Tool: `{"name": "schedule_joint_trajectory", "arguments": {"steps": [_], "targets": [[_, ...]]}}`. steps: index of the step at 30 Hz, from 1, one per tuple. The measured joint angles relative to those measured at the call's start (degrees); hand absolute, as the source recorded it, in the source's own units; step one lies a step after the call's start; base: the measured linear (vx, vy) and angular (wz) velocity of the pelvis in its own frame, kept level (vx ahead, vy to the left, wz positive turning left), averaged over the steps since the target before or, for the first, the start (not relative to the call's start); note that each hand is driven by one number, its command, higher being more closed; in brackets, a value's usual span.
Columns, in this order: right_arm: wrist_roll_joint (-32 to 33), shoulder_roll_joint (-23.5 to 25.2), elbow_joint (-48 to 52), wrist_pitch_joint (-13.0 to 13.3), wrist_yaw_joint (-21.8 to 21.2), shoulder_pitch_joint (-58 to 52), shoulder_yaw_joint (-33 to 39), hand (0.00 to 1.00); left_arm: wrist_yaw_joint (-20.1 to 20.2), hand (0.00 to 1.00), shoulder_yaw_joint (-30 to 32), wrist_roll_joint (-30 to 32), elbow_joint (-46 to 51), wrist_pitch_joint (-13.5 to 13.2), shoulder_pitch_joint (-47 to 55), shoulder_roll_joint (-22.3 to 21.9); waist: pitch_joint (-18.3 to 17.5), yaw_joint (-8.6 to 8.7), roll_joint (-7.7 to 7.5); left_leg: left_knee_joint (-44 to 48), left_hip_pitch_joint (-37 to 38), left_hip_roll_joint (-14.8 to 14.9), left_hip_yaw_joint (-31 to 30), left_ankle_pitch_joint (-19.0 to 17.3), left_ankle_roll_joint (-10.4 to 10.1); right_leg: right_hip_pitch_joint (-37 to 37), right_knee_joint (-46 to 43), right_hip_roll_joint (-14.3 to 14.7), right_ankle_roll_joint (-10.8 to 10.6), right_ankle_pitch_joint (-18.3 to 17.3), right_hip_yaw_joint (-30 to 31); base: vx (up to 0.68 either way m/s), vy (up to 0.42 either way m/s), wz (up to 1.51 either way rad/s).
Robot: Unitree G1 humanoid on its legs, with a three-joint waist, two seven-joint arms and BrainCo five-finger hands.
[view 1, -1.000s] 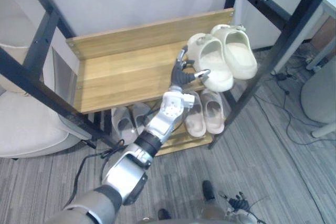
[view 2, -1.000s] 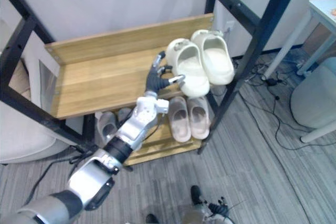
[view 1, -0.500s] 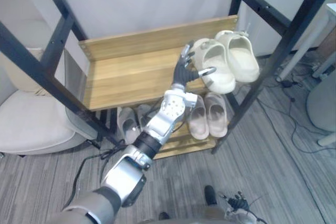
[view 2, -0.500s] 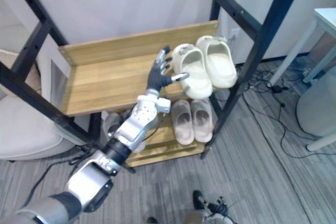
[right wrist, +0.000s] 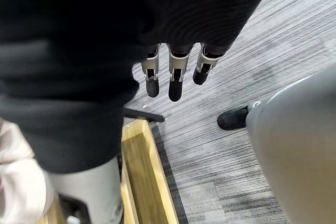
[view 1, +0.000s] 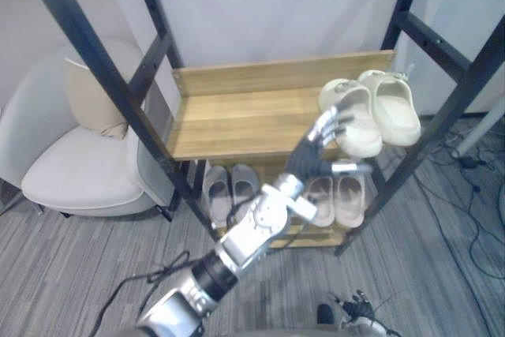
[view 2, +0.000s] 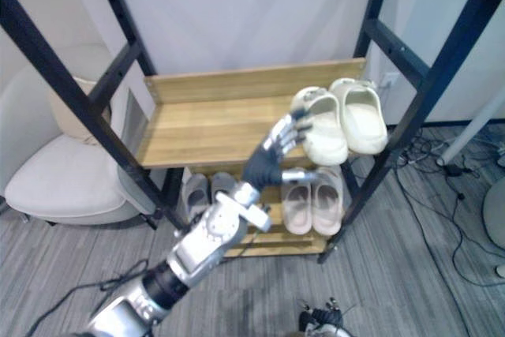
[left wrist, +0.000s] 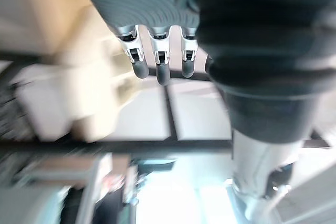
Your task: Organize the slippers on the shoe rack
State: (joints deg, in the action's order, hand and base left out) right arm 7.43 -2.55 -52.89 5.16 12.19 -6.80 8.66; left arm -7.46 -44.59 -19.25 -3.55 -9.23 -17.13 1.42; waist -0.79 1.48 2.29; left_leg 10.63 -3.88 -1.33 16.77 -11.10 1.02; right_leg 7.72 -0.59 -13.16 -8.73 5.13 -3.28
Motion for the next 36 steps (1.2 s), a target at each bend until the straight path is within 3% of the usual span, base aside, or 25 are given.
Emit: {"name": "schedule_joint_trajectory", "arguments": {"steps": [2, 6, 8, 9, 11, 16, 27, 36], "targets": [[0.0, -0.1, 0.0, 0.0, 0.0, 0.2, -1.1, 0.00, 2.6, 0.00, -0.3, 0.0, -8.4, 0.3, 3.6, 0.1, -0.2, -0.06, -0.27, -0.3, 0.2, 0.2, -0.1, 0.3, -0.3, -1.0, 1.7, 0.3, 0.9, 0.6, -0.5, -0.05, -0.025, 0.02], [0.1, -0.2, -0.8, 0.0, 0.0, 1.0, -3.4, 0.00, 3.5, 0.00, 1.0, 0.2, -21.5, 1.3, 6.7, 0.1, -0.3, -0.08, -0.74, -1.0, 0.0, 0.7, -0.5, 0.9, -0.9, -1.9, 4.0, 0.9, 2.0, 1.5, -1.2, -0.03, -0.043, 0.03], [0.1, -0.2, -3.4, 0.2, 0.0, 2.6, -4.9, 0.00, 4.3, 0.00, 3.4, 4.3, -32.8, 2.6, 7.6, 0.2, 0.0, -0.07, -1.69, -2.0, 0.1, 0.8, -1.1, 1.9, -1.6, -2.1, 5.4, 1.7, 2.6, 2.3, -1.5, 0.00, -0.041, 0.04], [0.1, -0.2, -3.6, 0.2, 0.0, 2.7, -4.9, 0.00, 4.3, 0.00, 3.7, 4.7, -33.9, 2.6, 7.6, 0.2, 0.1, -0.07, -1.81, -2.1, 0.1, 0.8, -1.2, 2.0, -1.7, -2.2, 5.6, 1.8, 2.6, 2.3, -1.6, 0.02, -0.034, 0.14], [0.0, -0.1, -5.9, 0.2, 0.0, 3.8, -5.8, 0.00, 4.2, 0.00, 9.2, 8.2, -44.6, 3.4, 7.7, 0.0, 0.8, 0.01, -2.72, -2.6, 1.4, 1.8, -2.2, 2.5, -2.3, -3.8, 5.7, 2.8, 2.6, 2.4, -2.6, 0.02, -0.073, 0.14], [-0.1, -0.3, -9.3, 0.2, 0.0, 5.9, -6.7, 0.00, 2.5, 0.00, 21.5, 14.6, -57.8, 4.8, 8.1, 0.6, 1.3, -0.11, -3.90, -3.7, 2.2, 2.1, -2.5, 3.0, -2.9, -3.9, 6.1, 3.4, 2.7, 2.3, -2.7, -0.01, -0.047, 0.01], [-0.3, -0.3, -11.9, 0.1, -0.9, 6.9, -6.6, 0.00, -0.1, 0.00, 34.4, 25.0, -61.4, 6.3, 14.0, 2.2, 1.7, -0.53, -3.92, -5.1, 4.1, 2.0, -2.1, 3.0, -3.0, -4.8, 6.1, 3.4, 2.5, 2.1, -2.3, -0.01, -0.006, -0.02], [-0.7, -0.4, -13.3, 0.0, -1.1, 7.6, -6.6, 0.00, -0.1, 0.00, 36.8, 27.1, -61.4, 6.4, 15.6, 2.3, 1.7, -0.55, -3.77, -6.2, 5.1, 1.8, -1.8, 3.1, -3.0, -5.0, 6.1, 3.4, 2.2, 1.9, -2.1, 0.00, -0.006, -0.02]]}}
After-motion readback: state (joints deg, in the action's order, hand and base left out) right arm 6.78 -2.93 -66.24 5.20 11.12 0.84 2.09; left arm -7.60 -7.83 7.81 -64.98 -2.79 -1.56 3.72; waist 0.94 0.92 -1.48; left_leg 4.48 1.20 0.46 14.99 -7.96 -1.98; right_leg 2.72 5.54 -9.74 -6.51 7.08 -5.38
